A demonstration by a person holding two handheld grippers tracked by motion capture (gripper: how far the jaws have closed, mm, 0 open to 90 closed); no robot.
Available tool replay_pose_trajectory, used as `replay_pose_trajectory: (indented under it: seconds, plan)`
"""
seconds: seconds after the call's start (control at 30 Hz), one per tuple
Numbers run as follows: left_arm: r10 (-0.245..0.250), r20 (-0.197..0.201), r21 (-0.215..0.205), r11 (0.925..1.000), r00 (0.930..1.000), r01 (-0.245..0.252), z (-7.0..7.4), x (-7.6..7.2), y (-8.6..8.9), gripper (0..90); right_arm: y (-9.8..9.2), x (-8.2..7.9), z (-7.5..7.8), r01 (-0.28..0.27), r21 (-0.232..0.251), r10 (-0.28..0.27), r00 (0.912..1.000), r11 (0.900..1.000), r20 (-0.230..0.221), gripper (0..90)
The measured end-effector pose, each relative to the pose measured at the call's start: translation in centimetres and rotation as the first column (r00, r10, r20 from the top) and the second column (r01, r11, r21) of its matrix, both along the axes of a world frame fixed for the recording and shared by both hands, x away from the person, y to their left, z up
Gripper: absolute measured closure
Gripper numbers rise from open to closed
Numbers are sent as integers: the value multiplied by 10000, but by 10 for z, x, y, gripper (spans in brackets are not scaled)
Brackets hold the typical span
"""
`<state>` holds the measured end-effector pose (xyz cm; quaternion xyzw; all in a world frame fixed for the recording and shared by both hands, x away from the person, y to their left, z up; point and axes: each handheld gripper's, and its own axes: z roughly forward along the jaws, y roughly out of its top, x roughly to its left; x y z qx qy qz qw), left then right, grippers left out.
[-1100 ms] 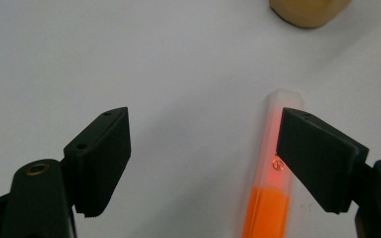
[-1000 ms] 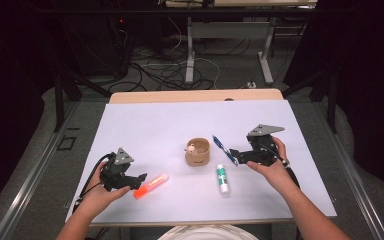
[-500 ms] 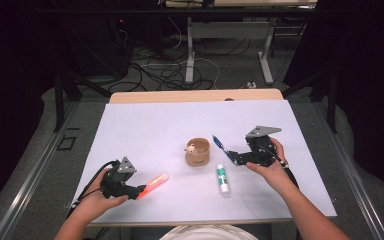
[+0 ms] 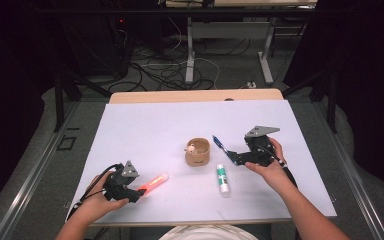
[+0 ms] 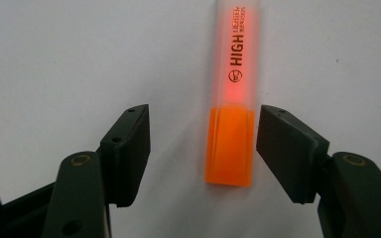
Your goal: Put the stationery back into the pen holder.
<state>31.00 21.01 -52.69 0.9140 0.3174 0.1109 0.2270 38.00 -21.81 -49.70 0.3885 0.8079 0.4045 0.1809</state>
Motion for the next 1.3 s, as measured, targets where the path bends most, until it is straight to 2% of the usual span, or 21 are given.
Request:
replay_pose_trajectory:
  seconds: [0.1,0.17,0.2,0.4,0.43,0.53,0.83,0.93,1.0,1.07,1.3]
  plan:
    - [101,-79,2,9999,9999,-101,-2,1,0,415,-1,1,-1,7,-28,-7,10000,10000,85,155]
    - [39,-182,23,10000,9998,-39,-3,1,0,420,-1,0,-2,37,-17,-38,9999,10000,-94,156]
    - [39,-175,52,10000,9998,-38,-3,1,0,423,-1,1,-2,-13,-45,13,10000,10000,-1,156]
    - [-282,-271,291,9992,9992,290,-5,0,-3,451,-2,1,-3,-30,-236,25,9998,9997,-198,155]
    - [-356,-233,420,9984,9991,365,-6,-1,-4,456,-2,1,-4,-8,-110,7,10000,9999,-96,155]
    - [-401,-446,572,9975,9982,426,-8,0,-4,476,-1,0,-5,10,29,-9,9998,10000,-179,155]
    - [-651,-688,431,9967,9955,682,-8,4,-4,535,-2,1,-7,-81,-98,80,9999,9999,-142,156]
    - [-785,-898,360,9960,9929,820,-8,6,-3,569,-1,0,-8,-87,-61,85,9997,9999,-211,156]
    - [-797,-970,286,9962,9921,828,-8,6,-2,595,-2,0,-6,-20,-199,12,9992,9998,-408,156]
    - [-844,-1112,264,9958,9902,878,-8,7,-2,630,-2,0,-7,-3,-80,1,9996,10000,-271,156]
    - [-890,-1256,92,9958,9881,909,-8,8,-2,648,-1,0,-9,-96,-93,94,9997,9999,-223,156]
